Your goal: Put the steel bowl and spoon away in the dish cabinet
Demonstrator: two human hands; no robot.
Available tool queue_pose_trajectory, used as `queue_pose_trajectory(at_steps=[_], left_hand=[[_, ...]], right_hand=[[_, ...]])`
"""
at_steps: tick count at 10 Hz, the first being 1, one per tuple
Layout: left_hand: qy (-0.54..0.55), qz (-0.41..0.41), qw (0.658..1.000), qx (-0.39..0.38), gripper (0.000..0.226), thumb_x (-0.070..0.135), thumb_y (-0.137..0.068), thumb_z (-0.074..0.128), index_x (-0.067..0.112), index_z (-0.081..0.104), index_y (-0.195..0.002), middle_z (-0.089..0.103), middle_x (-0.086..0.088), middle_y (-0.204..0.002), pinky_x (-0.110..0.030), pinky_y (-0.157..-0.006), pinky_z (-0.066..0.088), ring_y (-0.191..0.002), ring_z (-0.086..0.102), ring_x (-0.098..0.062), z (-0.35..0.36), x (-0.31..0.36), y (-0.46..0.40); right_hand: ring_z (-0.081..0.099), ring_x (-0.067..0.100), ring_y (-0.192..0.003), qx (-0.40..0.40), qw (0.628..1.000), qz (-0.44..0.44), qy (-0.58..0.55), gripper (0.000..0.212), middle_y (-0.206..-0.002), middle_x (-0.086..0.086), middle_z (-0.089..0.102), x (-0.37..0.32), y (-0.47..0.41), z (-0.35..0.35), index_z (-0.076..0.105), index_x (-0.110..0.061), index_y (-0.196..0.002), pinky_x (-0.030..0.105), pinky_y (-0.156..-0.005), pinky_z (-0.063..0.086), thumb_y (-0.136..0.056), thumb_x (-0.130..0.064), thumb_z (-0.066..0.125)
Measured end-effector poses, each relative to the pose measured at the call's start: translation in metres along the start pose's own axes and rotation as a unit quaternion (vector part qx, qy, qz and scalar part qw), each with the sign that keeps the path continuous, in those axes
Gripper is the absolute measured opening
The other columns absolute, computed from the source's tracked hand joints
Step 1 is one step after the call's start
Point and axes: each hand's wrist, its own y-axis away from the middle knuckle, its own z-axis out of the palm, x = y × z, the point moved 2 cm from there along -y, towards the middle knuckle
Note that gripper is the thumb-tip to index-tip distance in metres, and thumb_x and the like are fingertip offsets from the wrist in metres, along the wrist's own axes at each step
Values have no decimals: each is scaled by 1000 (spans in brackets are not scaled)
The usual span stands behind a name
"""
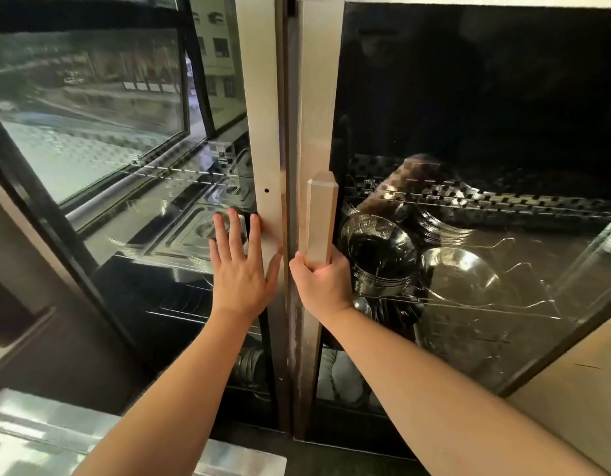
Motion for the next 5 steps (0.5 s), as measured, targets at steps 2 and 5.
queue_pose_trajectory(at_steps=[2, 5], left_hand=[[34, 19, 997, -68, 90, 61, -92, 47, 23, 3, -160, 1, -16, -168, -59, -116, 21, -154, -3, -38, -38, -2, 1], [84, 38, 991, -93, 46, 55, -92, 55, 28, 60, -127, 69, 5, -121, -38, -84, 58, -102, 68, -17, -160, 41, -12]], right_hand=[[70, 3, -72, -121, 990, 72, 11, 11, -72, -22, 70, -15, 7, -15, 68, -43, -73, 31, -68, 61, -75, -53, 64], [61, 5, -91, -435, 821, 20, 370, 49, -107, -13, 63, -104, -21, -127, 59, -32, -124, 26, -76, 51, -83, -59, 69]])
